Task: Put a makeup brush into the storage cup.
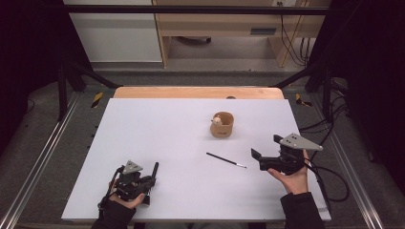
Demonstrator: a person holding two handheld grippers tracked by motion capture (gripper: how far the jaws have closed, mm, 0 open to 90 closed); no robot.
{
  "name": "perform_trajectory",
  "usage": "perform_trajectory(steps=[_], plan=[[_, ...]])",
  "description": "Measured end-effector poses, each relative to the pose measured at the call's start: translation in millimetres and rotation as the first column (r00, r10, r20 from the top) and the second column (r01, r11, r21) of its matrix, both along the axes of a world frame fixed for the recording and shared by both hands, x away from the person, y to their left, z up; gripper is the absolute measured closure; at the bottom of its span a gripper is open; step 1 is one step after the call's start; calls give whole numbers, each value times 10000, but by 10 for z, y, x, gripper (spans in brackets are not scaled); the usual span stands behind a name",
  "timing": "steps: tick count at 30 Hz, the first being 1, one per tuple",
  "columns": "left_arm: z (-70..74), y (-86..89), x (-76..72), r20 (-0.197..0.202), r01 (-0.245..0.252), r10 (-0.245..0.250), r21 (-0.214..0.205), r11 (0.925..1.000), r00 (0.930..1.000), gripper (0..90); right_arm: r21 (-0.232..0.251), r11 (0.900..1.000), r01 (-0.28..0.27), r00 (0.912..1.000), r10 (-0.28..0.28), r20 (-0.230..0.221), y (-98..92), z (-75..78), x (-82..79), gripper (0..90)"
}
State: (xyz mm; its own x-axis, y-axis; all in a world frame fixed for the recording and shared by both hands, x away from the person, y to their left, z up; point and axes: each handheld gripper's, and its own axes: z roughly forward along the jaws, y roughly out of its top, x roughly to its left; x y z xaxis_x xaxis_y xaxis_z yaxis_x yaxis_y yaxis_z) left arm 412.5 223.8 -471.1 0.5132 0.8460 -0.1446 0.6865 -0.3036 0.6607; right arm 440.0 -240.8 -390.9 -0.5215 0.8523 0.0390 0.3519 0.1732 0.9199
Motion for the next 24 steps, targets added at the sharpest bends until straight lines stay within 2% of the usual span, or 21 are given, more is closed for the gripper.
perform_trajectory(steps=[6,9,13,17,22,24], plan=[[3,-40,-13,82,271,-273,244,9993,9996,781,-6,10000,0,10000,0,0,-1,0,0,32],[5,-46,-14,137,383,-388,346,9987,9992,783,-3,10000,1,10000,-1,9,-1,0,0,32],[21,-44,0,182,734,-749,710,9948,9970,785,-7,10000,-9,10000,9,-8,-1,-1,2,32],[21,-47,0,252,821,-843,797,9934,9961,783,-4,10000,-11,10000,11,-14,0,-1,2,32],[20,-56,4,268,945,-968,781,9925,9949,740,-8,10000,-6,10000,6,-1,-3,1,1,32],[39,-55,6,274,997,-1018,670,9928,9944,686,9,10000,15,10000,-15,0,-5,3,1,32]])
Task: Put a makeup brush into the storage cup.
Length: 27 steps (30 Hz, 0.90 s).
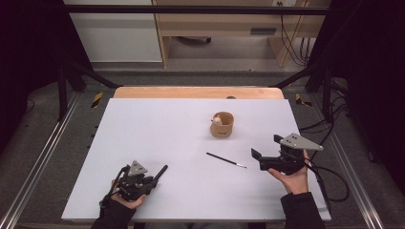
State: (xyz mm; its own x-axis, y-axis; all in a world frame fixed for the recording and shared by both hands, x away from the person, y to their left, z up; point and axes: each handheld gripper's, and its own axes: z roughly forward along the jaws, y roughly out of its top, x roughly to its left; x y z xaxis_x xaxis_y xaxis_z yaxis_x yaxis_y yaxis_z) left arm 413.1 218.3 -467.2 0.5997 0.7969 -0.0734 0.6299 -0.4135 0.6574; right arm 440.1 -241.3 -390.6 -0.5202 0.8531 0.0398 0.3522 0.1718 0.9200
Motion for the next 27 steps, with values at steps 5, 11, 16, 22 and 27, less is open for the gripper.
perform_trajectory(steps=[5,11,16,22,27], plan=[[144,38,52,140,55,-51,-258,9997,9999,537,18,10000,1,10000,-1,0,-2,3,0,32],[226,34,111,71,212,-212,-37,9998,9998,414,13,10000,-29,10000,29,-4,-6,12,-2,33],[260,3,165,-205,345,-336,425,9985,9992,302,68,10000,-16,10000,16,36,-5,28,-9,33],[288,-47,238,-681,639,-570,1045,9925,9961,201,33,10000,-17,10000,17,-5,-5,27,-7,33],[254,-74,252,-916,713,-592,1348,9883,9940,208,48,10000,-37,10000,37,41,-11,30,-7,33]])
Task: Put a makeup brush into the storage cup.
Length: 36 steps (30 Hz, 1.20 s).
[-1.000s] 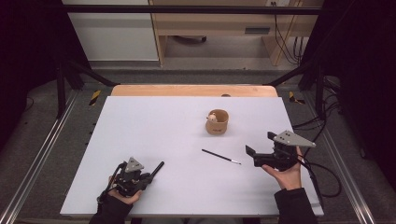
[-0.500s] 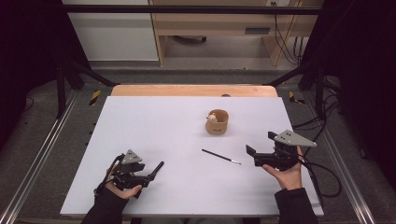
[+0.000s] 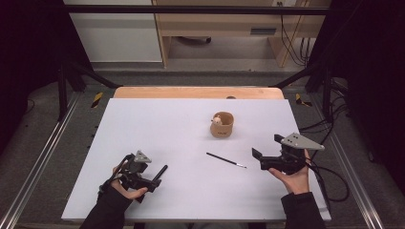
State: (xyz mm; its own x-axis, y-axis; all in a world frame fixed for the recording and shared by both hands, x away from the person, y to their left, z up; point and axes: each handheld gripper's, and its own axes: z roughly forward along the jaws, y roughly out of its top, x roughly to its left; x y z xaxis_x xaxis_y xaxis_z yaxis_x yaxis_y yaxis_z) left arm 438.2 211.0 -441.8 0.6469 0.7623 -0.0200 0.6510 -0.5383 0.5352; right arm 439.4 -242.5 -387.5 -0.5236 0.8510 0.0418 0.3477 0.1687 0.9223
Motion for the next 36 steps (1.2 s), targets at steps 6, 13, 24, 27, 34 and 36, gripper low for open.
perform_trajectory(steps=[6,13,24,27,34,36], plan=[[-27,5,1,-438,247,-241,130,9996,9987,294,-4,10000,0,10000,0,-41,4,-2,-1,34],[-78,-15,-9,-809,427,-394,391,9983,9959,439,-22,10000,-26,10000,26,-48,3,-4,-1,34],[-106,-41,-23,-877,241,-174,753,9969,9960,591,-98,9999,-62,9999,61,-115,18,-20,9,34],[-105,-44,-29,-874,219,-148,804,9965,9961,635,-96,9999,-63,9999,62,-114,17,-20,9,33],[-99,-46,-30,-974,227,-137,915,9955,9951,676,-115,9999,-83,9999,81,-141,25,-27,14,33],[-101,-45,-29,-1000,164,-78,855,9962,9950,691,-136,9999,-84,9998,82,-154,28,-31,17,33]])
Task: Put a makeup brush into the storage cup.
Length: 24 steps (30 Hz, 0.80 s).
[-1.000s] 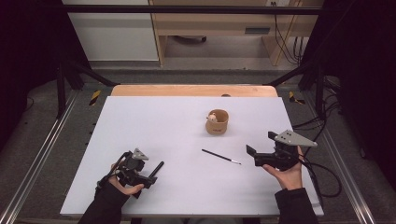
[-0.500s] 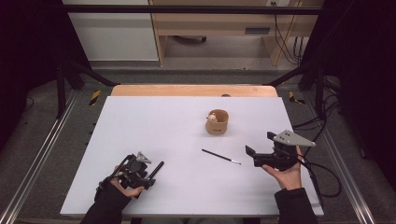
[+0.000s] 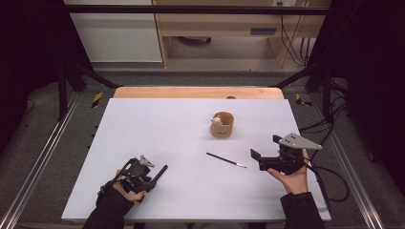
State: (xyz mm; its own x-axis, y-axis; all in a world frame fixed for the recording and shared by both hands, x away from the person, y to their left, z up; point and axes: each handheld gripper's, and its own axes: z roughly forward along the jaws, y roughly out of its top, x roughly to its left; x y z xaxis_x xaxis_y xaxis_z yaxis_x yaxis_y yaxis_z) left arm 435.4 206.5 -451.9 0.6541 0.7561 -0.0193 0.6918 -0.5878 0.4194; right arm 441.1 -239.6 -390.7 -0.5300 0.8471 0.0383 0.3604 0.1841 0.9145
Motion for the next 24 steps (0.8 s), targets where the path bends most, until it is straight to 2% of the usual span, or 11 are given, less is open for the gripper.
perform_trajectory(steps=[5,11,24], plan=[[4,-17,-6,14,-14,14,161,9999,10000,710,-8,10000,-11,10000,11,-9,1,0,0,33],[8,-15,-3,-73,-22,23,157,9999,10000,776,25,10000,-5,10000,5,-22,0,3,-2,32],[15,-20,4,-109,168,-165,226,9996,9998,785,-54,10000,-19,10000,19,-43,0,0,2,32]])
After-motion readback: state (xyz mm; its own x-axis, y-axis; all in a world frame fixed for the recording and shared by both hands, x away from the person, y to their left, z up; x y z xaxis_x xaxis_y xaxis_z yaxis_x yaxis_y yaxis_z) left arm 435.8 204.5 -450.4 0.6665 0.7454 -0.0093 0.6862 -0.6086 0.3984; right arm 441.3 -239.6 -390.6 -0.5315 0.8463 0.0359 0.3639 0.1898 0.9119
